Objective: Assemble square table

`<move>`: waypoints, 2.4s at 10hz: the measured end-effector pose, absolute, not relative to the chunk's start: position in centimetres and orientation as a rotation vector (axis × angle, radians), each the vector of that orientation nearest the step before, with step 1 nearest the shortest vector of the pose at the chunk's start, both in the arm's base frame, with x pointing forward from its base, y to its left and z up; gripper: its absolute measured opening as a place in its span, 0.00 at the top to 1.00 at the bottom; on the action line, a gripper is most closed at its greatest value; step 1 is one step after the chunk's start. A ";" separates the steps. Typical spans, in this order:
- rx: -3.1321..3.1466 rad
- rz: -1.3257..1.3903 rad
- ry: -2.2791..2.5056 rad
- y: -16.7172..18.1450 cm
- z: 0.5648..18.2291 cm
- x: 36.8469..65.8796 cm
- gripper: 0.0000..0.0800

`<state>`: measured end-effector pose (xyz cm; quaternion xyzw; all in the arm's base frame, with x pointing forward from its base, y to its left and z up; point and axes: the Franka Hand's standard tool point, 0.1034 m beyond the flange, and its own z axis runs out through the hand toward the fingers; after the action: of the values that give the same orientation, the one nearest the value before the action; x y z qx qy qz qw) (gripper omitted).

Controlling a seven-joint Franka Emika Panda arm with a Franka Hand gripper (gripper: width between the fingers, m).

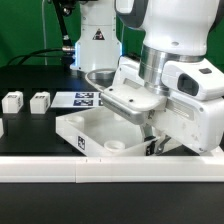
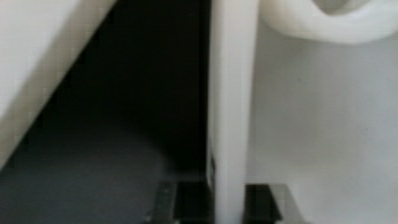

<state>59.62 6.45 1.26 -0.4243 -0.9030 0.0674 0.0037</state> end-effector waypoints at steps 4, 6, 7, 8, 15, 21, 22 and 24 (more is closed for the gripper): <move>-0.919 0.226 -2.875 6.9 1.2 58.0 0.92; -0.811 0.230 -2.891 6.6 1.1 57.8 0.92; -0.770 0.238 -2.893 6.4 1.1 57.6 0.92; -0.659 0.236 -2.906 6.2 1.1 57.4 0.92; 0.039 0.079 -2.899 8.4 0.6 57.2 0.93; -0.068 0.110 -2.849 8.9 0.5 57.4 0.93; -0.068 0.110 -2.849 8.9 0.5 57.4 0.93; -0.168 0.130 -2.834 10.6 0.5 56.9 0.93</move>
Offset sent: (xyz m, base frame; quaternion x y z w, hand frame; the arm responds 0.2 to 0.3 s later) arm 0.0000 0.0000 0.0000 0.0000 0.0000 -0.1938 0.9810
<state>56.91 10.61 0.52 -0.0585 -0.9860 0.0452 0.1492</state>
